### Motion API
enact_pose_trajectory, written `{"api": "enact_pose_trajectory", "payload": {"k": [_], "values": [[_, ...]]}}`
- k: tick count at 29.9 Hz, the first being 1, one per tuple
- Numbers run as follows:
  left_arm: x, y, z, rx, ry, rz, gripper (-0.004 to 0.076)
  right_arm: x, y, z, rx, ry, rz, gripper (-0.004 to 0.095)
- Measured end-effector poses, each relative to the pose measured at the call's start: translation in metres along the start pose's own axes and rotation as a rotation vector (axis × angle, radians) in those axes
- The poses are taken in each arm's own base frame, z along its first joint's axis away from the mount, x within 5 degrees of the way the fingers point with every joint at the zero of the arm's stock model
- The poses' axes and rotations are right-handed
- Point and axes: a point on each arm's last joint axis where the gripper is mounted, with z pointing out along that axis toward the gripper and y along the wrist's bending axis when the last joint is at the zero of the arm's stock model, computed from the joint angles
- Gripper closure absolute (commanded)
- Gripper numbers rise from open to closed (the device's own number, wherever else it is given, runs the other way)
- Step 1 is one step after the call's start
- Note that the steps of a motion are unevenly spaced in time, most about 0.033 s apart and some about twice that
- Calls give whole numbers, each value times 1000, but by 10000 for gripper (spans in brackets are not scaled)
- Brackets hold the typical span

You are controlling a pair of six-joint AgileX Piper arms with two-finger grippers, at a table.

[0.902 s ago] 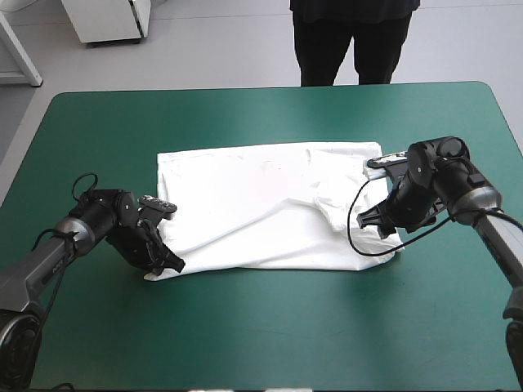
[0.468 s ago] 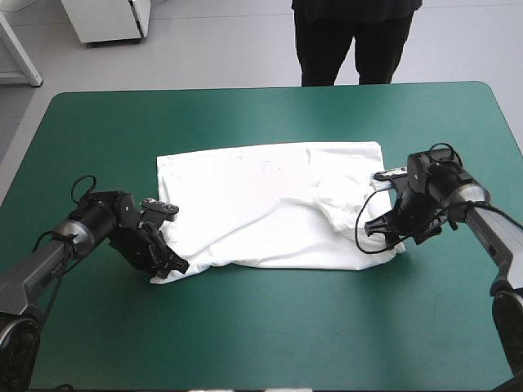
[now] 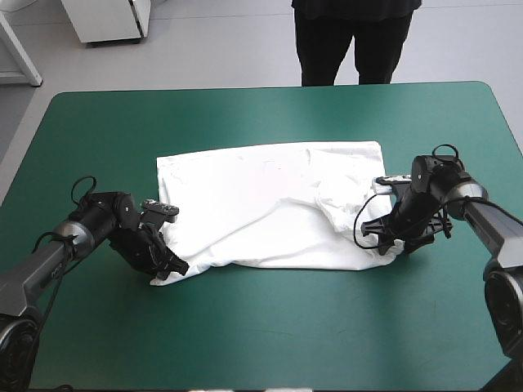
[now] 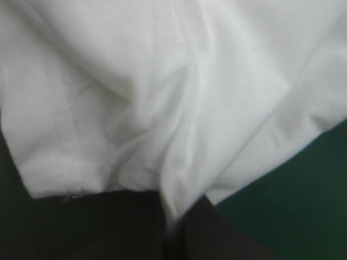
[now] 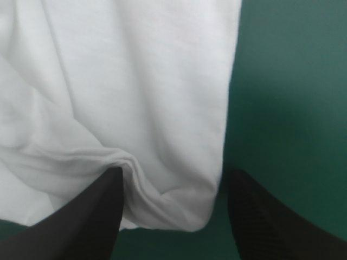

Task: Fold the cloth

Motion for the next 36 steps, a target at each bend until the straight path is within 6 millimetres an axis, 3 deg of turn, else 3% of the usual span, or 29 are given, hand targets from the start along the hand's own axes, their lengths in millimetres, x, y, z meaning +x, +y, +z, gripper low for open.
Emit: {"api": "enact_pose_trajectory", "payload": {"k": [3,5,11,18,22,31,36], "values": [[1,0,-2,-5,-3,4,746,-3,0,6,-7,24,1,375],[2,-1,-4,-7,-7,7,746,-4,-1,8,-8,38,1,455],[3,-2,-8,-12,-17,11,746,-4,-3,9,-2,50,-21,927],[6,-1,-16,-47,-32,32,746,-4,1,9,-49,61,-30,923],[13,-4,-33,-79,-72,49,746,1,3,1,-57,73,-32,923],[29,-17,-108,-178,-223,80,746,24,12,-86,-52,-173,-50,923],[39,-22,-123,-187,-247,77,746,39,17,-113,-62,-259,-51,923]]}}
